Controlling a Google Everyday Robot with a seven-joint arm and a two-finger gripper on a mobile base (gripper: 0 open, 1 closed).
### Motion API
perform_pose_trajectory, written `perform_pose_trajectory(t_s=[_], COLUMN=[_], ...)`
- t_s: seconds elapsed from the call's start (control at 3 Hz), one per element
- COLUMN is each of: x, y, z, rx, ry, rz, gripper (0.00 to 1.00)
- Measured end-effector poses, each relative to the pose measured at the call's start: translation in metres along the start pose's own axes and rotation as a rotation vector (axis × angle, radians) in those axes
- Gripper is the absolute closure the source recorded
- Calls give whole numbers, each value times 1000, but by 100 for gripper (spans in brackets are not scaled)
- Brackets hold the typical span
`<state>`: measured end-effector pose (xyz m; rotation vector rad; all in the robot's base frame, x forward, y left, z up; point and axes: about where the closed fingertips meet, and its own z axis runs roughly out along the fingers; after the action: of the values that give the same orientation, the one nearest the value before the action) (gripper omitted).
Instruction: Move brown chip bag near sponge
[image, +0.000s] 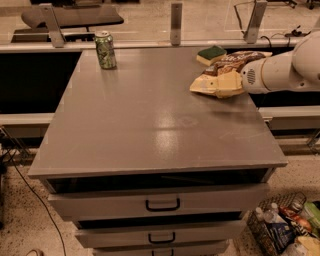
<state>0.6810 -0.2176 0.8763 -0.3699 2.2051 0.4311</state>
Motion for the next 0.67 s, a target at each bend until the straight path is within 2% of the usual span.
perform_pose_trajectory(t_s=[0.33,0.67], x=[0,4], y=[1,-4], z=[0,-11], rx=[-3,14], ry=[3,9], rz=[2,-9], gripper=[0,0])
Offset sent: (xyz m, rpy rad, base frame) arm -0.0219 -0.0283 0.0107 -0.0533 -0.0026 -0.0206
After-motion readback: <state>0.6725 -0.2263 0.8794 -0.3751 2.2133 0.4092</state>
